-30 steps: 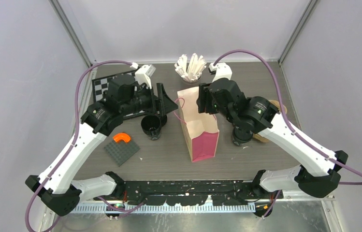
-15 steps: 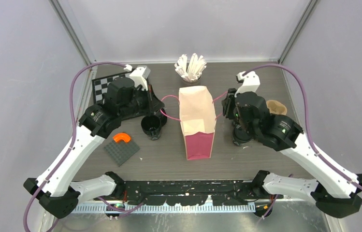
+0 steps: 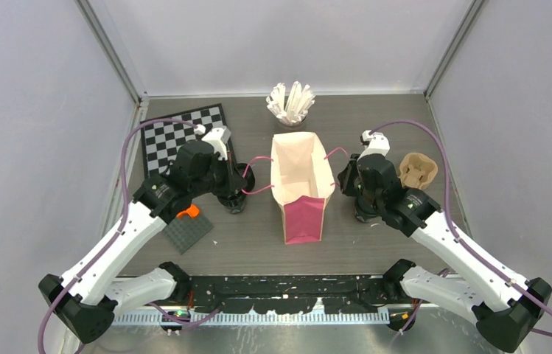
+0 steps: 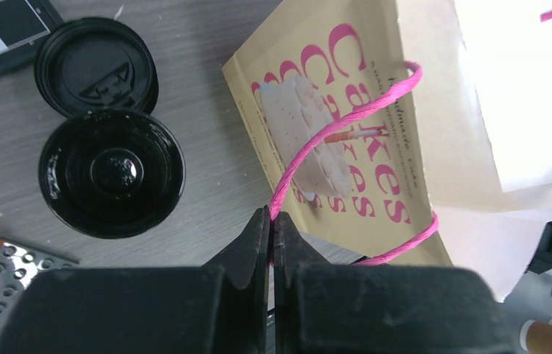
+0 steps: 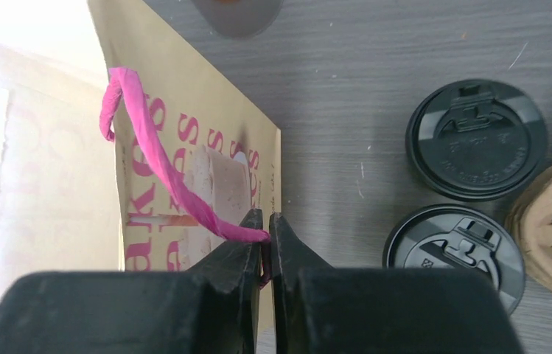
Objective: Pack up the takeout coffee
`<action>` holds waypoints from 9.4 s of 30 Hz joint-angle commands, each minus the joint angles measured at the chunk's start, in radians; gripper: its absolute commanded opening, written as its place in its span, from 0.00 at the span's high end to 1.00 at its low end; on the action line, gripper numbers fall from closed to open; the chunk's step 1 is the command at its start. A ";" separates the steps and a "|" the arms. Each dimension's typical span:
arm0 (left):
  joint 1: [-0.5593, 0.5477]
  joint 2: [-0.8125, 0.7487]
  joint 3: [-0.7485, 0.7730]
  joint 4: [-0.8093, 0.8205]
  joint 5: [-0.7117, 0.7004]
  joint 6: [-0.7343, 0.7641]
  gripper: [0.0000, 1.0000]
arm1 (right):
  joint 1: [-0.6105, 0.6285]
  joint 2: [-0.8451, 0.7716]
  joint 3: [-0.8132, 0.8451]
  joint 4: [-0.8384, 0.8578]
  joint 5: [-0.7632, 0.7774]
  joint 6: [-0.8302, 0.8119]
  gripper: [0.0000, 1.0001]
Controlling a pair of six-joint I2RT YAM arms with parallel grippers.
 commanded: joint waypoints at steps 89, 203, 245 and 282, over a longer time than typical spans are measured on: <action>-0.001 0.033 0.079 0.180 0.121 -0.015 0.57 | -0.365 0.075 0.240 0.014 -0.698 0.045 0.43; -0.001 -0.034 0.293 -0.211 0.031 -0.019 0.06 | -0.929 0.580 0.324 -0.277 -0.189 -0.228 0.63; 0.000 0.047 0.319 -0.272 -0.025 -0.091 0.08 | -0.407 0.653 1.401 -0.426 -0.204 0.079 0.62; 0.116 0.035 0.144 0.040 0.279 -0.328 0.75 | 0.107 0.502 0.954 -0.374 -0.254 -0.089 0.62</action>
